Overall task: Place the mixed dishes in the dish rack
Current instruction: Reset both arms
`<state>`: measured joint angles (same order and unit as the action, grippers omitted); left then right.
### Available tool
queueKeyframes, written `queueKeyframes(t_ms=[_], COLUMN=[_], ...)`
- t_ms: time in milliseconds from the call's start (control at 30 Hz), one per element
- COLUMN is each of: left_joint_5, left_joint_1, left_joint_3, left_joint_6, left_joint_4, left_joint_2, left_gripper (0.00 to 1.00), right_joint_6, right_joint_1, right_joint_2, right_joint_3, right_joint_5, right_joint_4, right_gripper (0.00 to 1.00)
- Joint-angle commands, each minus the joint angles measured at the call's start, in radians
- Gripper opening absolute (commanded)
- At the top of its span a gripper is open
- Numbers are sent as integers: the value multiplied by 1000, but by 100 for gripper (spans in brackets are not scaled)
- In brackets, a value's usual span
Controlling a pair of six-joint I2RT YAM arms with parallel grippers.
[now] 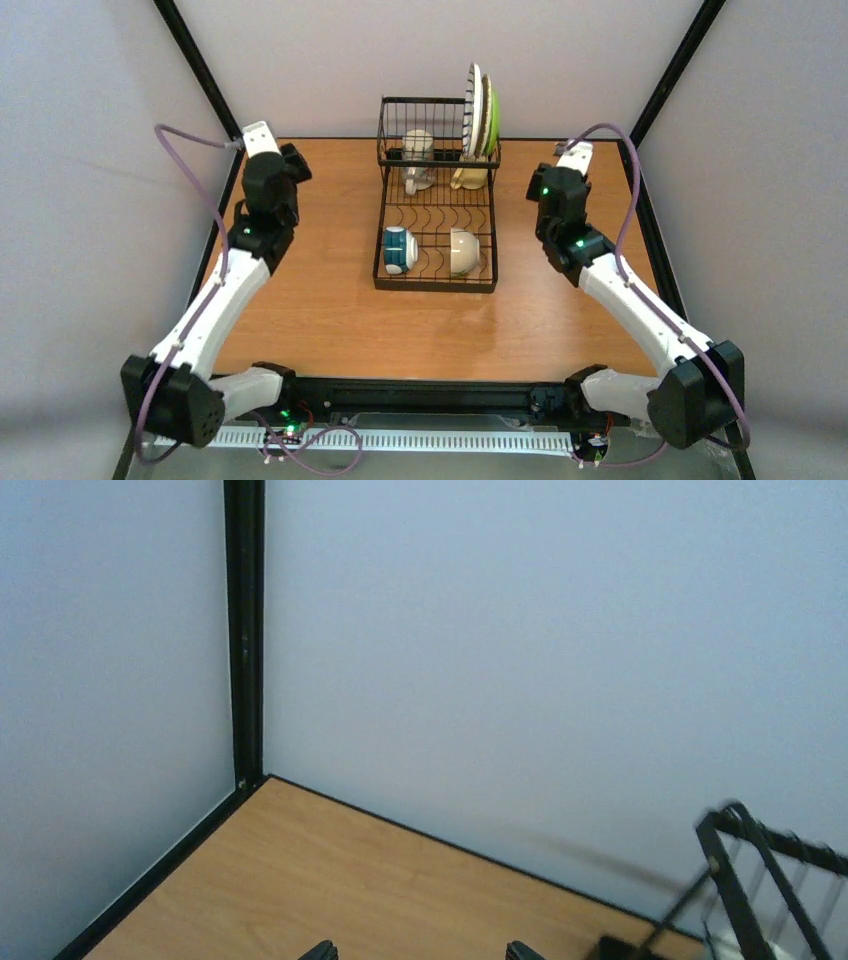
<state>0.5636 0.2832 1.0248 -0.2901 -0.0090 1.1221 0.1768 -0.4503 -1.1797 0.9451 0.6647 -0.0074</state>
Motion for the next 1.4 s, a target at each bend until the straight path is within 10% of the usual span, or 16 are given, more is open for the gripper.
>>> queueKeyframes(t_ms=[0,233,567,1367], left_joint_5=[-238,-326,-371,-450], left_joint_1=[-176,-280,-280,-280], left_joint_3=[65,-65,-82,-97], left_joint_6=[-32,-16,18,42], left_joint_4=[128,542,724,772], left_joint_2=[135,308,496,527], left_gripper=[95,95,95,95], right_joint_6=[-74,-155,-170,-99], right_joint_1=[100,248,313,311], right_joint_2=[-71,-307,-500,-438], right_joint_3=[98,257,290,91], right_joint_5=[-2,-66,-125,-106], right_joint_4=[151,237,395,420], right_gripper=[99,99,99,99])
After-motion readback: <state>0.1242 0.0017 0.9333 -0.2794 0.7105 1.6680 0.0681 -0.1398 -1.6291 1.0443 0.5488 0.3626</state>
